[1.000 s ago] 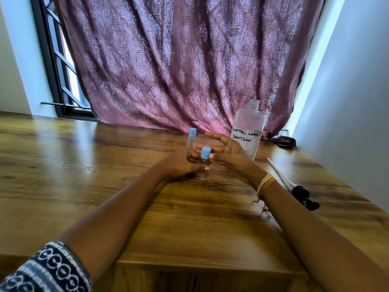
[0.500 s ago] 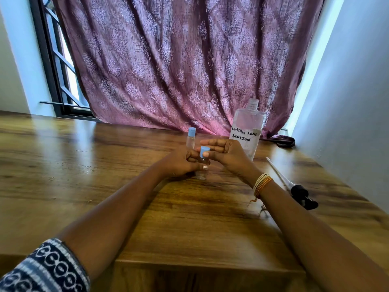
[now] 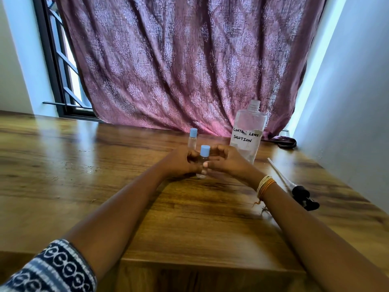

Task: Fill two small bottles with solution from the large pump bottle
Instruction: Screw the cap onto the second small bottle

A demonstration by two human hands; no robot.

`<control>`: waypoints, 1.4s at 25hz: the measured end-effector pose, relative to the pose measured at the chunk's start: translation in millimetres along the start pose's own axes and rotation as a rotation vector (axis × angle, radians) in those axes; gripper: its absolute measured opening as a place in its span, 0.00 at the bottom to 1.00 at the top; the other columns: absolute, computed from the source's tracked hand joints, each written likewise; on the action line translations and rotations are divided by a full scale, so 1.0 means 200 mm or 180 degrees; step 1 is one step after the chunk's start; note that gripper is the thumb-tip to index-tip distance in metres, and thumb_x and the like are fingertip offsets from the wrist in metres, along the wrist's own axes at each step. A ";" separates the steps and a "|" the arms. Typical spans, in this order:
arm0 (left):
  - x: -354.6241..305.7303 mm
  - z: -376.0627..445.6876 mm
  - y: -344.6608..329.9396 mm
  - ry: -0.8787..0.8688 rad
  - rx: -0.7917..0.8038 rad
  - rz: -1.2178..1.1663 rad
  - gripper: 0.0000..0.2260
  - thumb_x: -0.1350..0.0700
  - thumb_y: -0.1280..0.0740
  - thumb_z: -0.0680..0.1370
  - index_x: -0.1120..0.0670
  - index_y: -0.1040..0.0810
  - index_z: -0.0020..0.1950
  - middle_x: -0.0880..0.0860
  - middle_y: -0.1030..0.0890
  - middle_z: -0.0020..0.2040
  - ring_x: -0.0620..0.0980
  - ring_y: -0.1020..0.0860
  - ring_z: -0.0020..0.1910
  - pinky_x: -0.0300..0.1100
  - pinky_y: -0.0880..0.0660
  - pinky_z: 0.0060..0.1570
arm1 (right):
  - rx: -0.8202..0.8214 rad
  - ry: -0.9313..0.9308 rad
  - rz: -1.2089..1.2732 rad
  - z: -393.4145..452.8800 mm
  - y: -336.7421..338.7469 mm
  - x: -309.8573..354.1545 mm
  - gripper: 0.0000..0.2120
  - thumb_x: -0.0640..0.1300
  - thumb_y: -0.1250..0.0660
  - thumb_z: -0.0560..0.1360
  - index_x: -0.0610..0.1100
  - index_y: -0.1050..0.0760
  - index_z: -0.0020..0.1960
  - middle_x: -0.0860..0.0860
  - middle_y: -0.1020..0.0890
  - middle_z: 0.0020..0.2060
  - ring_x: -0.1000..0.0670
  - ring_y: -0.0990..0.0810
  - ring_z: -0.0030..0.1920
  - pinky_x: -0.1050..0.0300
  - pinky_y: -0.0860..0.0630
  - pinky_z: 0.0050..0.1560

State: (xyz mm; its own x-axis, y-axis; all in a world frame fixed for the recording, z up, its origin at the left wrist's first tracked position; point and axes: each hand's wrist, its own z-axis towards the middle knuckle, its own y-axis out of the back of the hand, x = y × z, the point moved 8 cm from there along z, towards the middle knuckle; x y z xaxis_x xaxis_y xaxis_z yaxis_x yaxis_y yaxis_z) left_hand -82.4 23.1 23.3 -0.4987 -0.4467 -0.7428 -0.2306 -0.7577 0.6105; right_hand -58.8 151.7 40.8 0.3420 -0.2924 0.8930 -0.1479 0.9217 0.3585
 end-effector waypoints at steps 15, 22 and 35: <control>0.11 0.02 0.06 0.0440 -0.0144 0.0940 0.23 0.48 0.23 0.68 0.52 0.20 0.62 0.54 0.19 0.60 0.47 0.23 0.55 0.38 0.29 0.53 | -0.0880 -0.0355 -0.1304 0.17 0.02 -0.13 0.13 0.43 0.24 0.68 0.49 0.23 0.50 0.53 0.16 0.40 0.51 0.17 0.42 0.48 0.18 0.49; 0.09 0.02 0.05 0.0411 -0.0101 0.1032 0.19 0.50 0.24 0.70 0.52 0.19 0.59 0.52 0.19 0.55 0.48 0.23 0.53 0.39 0.27 0.52 | -0.0855 -0.0774 -0.1433 0.16 0.04 -0.21 0.30 0.47 0.21 0.64 0.41 0.26 0.63 0.49 0.18 0.55 0.50 0.20 0.56 0.61 0.26 0.53; -0.38 0.04 -0.25 -0.0137 0.0176 0.1011 0.08 0.58 0.29 0.73 0.56 0.16 0.51 0.52 0.16 0.46 0.48 0.20 0.46 0.37 0.26 0.44 | -0.1364 -0.0572 -0.2260 -0.37 0.48 0.03 0.04 0.40 0.32 0.68 0.47 0.20 0.41 0.50 0.18 0.39 0.48 0.20 0.46 0.57 0.25 0.48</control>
State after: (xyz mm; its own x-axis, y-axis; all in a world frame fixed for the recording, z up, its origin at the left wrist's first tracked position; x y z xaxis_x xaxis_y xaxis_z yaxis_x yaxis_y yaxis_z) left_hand -40.0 98.6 52.3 -0.5875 -0.6353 -0.5012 -0.1023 -0.5561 0.8248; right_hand -2.4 257.6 60.5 0.0630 -0.8407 0.5377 0.4229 0.5105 0.7487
